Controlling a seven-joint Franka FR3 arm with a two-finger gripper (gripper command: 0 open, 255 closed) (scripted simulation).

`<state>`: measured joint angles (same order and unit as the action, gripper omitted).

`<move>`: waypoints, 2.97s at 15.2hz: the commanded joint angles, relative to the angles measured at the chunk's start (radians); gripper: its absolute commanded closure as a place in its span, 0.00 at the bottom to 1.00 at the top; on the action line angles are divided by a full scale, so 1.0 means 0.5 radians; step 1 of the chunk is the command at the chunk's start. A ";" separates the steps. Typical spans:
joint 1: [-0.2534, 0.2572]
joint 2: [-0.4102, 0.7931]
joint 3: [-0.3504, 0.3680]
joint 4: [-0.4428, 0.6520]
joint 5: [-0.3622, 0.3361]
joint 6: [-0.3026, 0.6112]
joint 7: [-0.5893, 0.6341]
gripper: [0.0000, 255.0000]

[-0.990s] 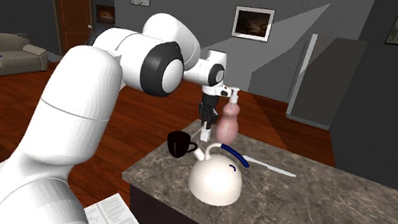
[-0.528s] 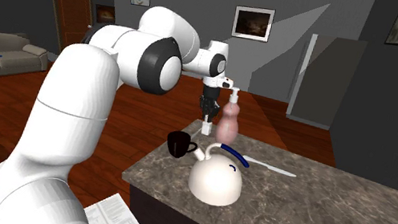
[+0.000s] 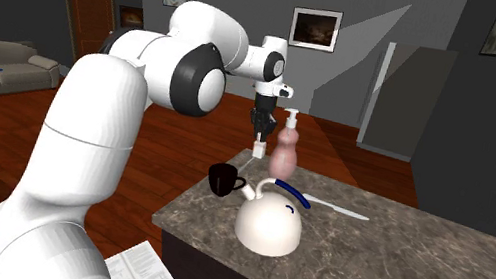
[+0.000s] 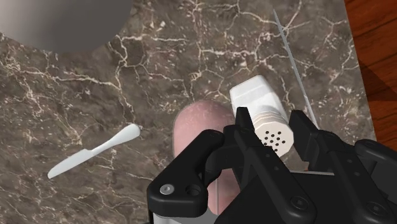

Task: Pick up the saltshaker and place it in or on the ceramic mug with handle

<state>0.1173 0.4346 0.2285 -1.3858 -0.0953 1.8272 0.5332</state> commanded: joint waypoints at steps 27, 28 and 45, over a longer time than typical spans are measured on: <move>-0.067 -1.146 0.027 -0.922 0.264 -0.195 -0.059 1.00; -0.066 -1.148 0.027 -0.951 0.265 -0.168 -0.059 1.00; -0.060 -1.115 0.037 -1.375 0.263 0.287 -0.058 1.00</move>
<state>0.0866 -0.1254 0.2466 -2.0615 0.0366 1.9565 0.5036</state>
